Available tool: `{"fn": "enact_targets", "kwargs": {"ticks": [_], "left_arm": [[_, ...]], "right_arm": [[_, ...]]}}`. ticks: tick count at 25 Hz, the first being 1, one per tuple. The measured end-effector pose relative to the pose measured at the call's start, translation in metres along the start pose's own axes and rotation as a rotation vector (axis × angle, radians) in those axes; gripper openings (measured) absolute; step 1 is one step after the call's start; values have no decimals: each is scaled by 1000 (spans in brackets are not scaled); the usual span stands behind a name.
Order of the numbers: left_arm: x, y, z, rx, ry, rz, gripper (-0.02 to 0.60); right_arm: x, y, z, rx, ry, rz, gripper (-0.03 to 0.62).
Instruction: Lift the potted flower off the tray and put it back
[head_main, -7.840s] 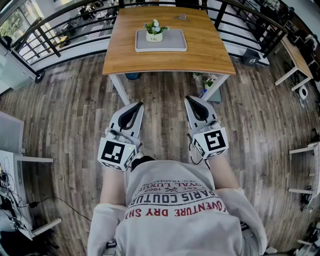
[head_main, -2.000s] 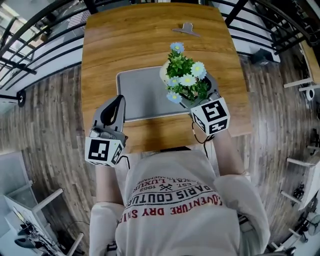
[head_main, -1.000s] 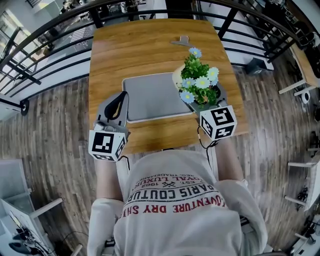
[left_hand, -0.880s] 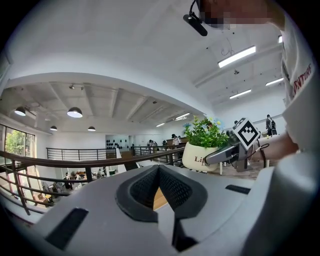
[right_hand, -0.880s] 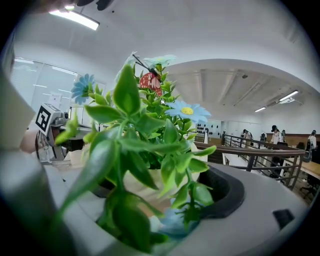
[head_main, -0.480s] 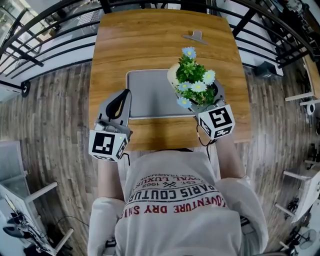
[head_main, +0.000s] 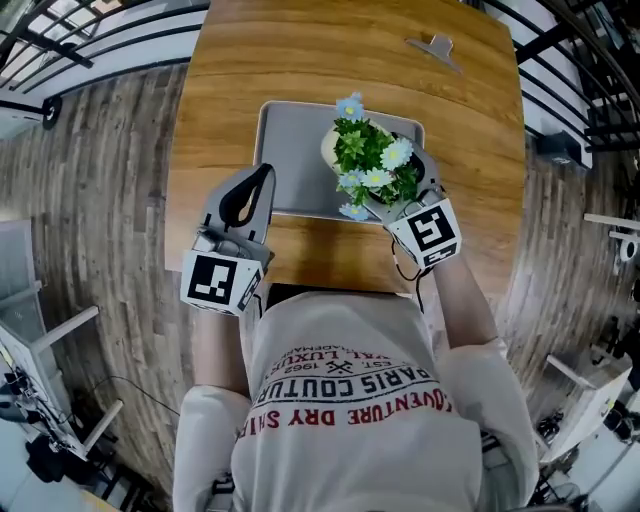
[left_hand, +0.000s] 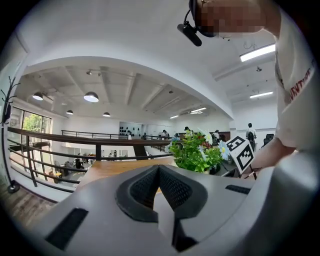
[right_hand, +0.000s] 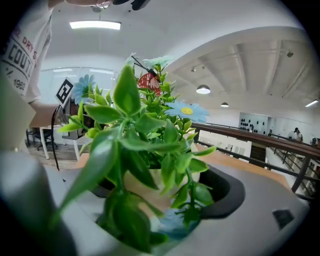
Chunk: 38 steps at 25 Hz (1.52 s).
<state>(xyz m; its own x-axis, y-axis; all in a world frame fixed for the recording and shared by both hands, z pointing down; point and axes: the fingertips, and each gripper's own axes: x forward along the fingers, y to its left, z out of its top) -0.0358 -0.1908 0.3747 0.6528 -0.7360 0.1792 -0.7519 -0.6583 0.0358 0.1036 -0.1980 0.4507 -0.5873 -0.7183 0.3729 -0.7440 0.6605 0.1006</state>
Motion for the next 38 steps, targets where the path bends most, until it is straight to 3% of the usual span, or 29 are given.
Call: {"fn": "enact_targets", "kwargs": {"ticks": [7,20,24,28,38], "left_arm": [[14,3,-41,-41,74,24,12],[29,22,-89,-93,163,59,12],[31,22,-95,-124,191,65,12],[34,22,-101,-95,193,63,12],[37,15,-104,-81,223,42,12]], "right_arm": [[43,23,-52,11,84,204,472],[95,38,-93,-29,146,435,472],[102,40,-96,-22,138,473,472],[103,40,-99,-22,120,492,471],[98,40,-96,4,132,471,472]]}}
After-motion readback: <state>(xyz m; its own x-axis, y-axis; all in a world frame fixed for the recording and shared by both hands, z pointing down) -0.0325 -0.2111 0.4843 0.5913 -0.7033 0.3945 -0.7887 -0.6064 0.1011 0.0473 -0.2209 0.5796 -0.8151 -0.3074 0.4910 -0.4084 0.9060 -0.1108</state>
